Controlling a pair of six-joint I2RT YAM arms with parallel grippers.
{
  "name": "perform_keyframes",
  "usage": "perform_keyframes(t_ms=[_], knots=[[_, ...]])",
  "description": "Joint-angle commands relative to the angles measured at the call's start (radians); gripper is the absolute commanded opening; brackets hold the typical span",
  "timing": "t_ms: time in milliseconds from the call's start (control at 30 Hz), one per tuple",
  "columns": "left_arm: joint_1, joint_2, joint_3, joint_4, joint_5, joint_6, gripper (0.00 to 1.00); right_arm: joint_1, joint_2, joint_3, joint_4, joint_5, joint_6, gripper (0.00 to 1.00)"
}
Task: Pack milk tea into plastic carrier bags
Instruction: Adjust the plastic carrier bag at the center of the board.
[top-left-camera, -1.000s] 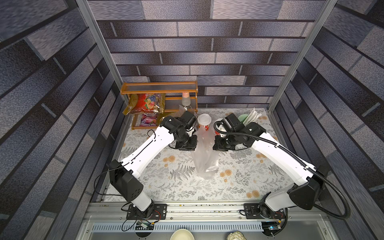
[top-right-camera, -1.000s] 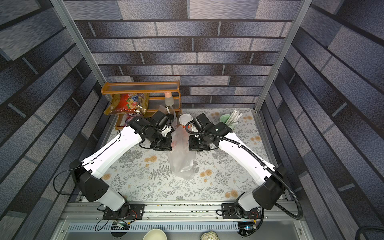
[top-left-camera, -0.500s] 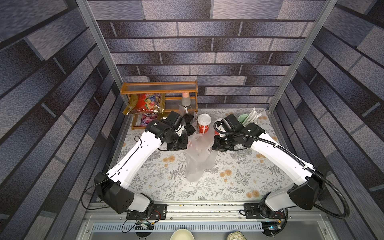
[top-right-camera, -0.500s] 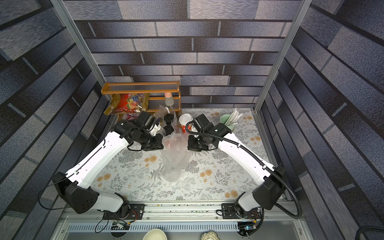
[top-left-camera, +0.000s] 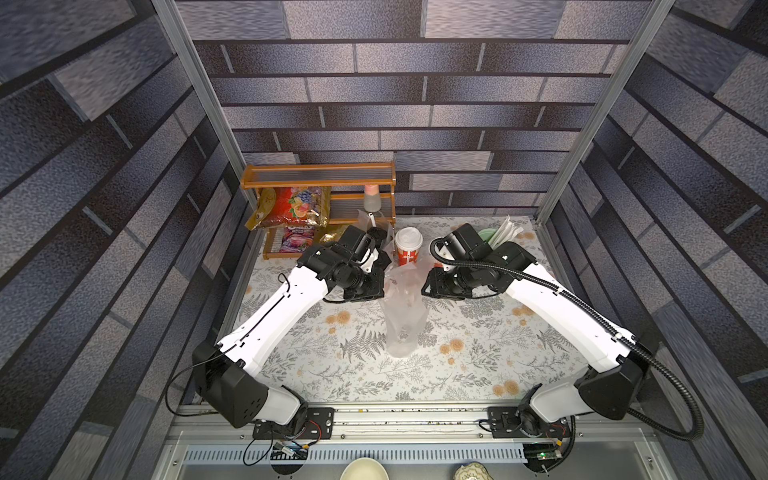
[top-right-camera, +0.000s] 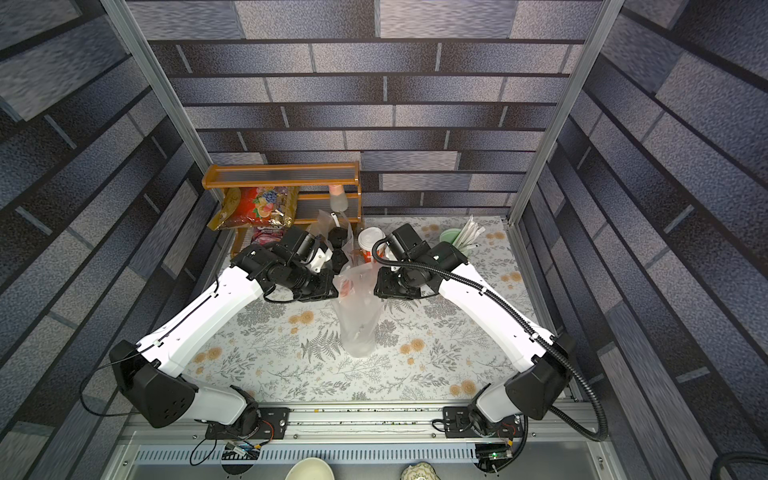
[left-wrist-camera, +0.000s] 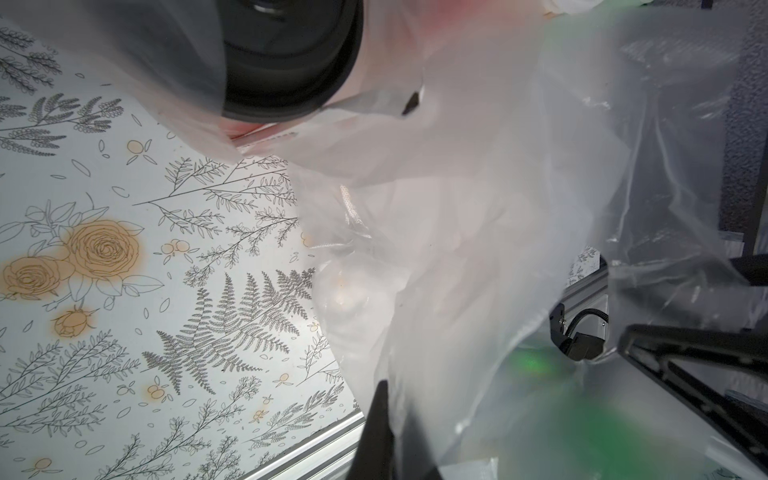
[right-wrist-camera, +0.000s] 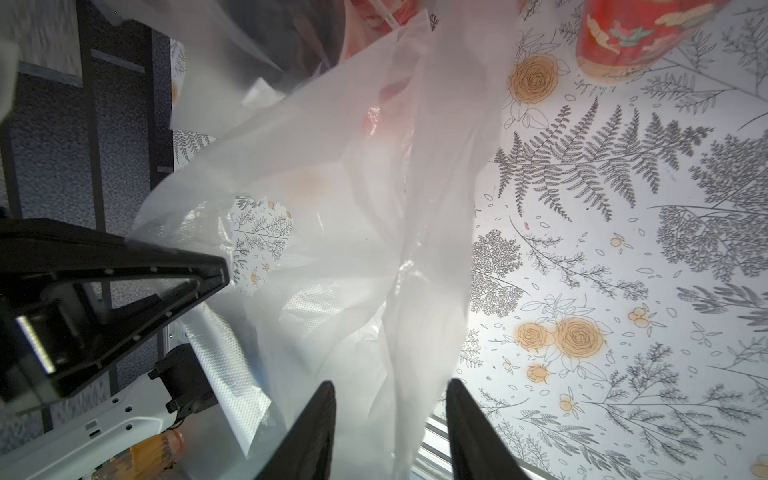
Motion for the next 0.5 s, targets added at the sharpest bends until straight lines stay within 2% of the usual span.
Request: perform_keyframes(t_ms=[0,167,233,400,467], knots=[[-0.006,-0.016,-0.017,0.014,0.014,-0.019,0.06,-0.011,-0.019,0.07,-0.09,0.067,-0.042,0.52],[-0.007,-0.019,-0.019,0.018,0.013,-0.024,0.06,-0.07,0.012,0.17,-0.134,0.158,-0.117,0.65],[-0.007,-0.019,-0.017,0.018,0.013,-0.025,0.06,-0.099,0.043,0.204,-0.133,0.203,-0.148,0.67],[-0.013,-0.016,-0.011,0.021,0.018,-0.028,0.06,-0.17,0.171,0.309,-0.106,0.233,-0.207,0.73],[-0.016,-0.018,-0.009,0.022,0.018,-0.029,0.06,-0.193,0.234,0.359,-0.095,0.244,-0.221,0.81]])
